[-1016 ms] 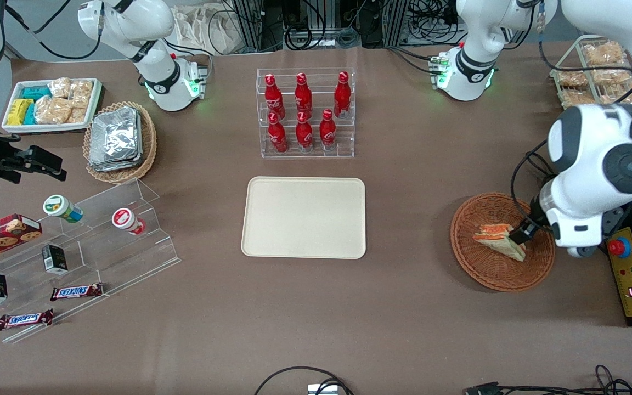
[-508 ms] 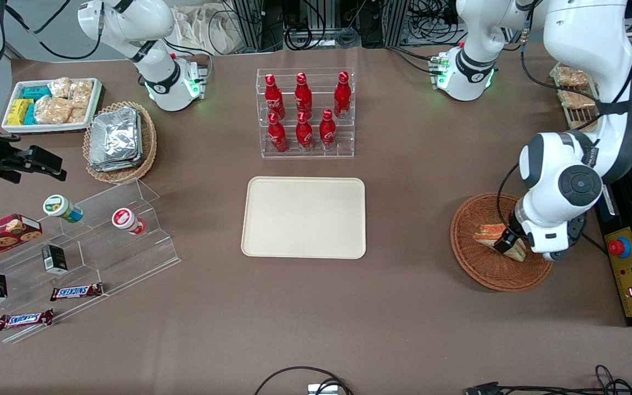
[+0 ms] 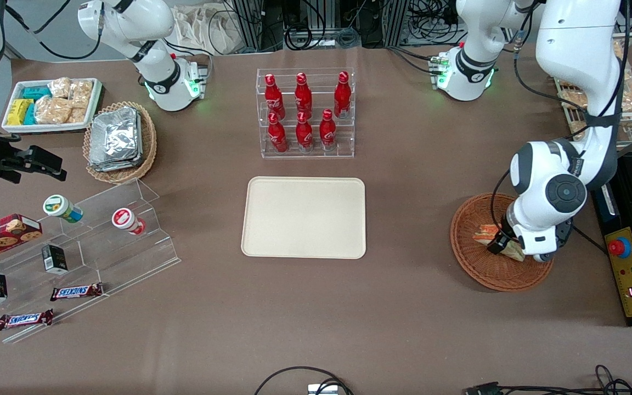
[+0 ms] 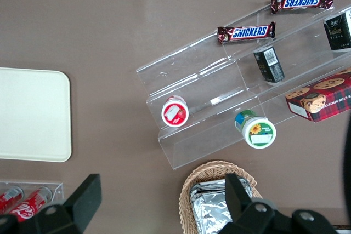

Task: Place sandwich from basket to tray

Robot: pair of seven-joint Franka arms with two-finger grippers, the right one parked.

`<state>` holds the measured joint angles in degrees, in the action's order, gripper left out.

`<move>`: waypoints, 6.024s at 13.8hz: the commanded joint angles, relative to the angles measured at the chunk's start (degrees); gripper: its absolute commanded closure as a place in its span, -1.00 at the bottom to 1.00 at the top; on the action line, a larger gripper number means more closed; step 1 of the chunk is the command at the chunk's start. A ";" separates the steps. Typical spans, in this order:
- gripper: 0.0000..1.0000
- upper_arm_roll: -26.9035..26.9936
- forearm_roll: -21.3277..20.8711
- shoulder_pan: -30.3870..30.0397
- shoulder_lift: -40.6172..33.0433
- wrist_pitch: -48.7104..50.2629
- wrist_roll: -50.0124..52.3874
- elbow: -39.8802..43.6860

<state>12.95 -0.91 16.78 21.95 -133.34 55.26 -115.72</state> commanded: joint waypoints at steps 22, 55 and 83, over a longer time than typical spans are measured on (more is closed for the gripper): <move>1.00 -1.60 -0.15 1.85 -7.71 33.99 -42.76 26.83; 1.00 -23.58 -15.35 17.76 13.91 6.26 -13.43 21.68; -1.00 -7.32 3.81 3.63 -13.76 27.33 -33.63 20.45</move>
<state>5.83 2.60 23.33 12.17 -109.38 21.96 -93.88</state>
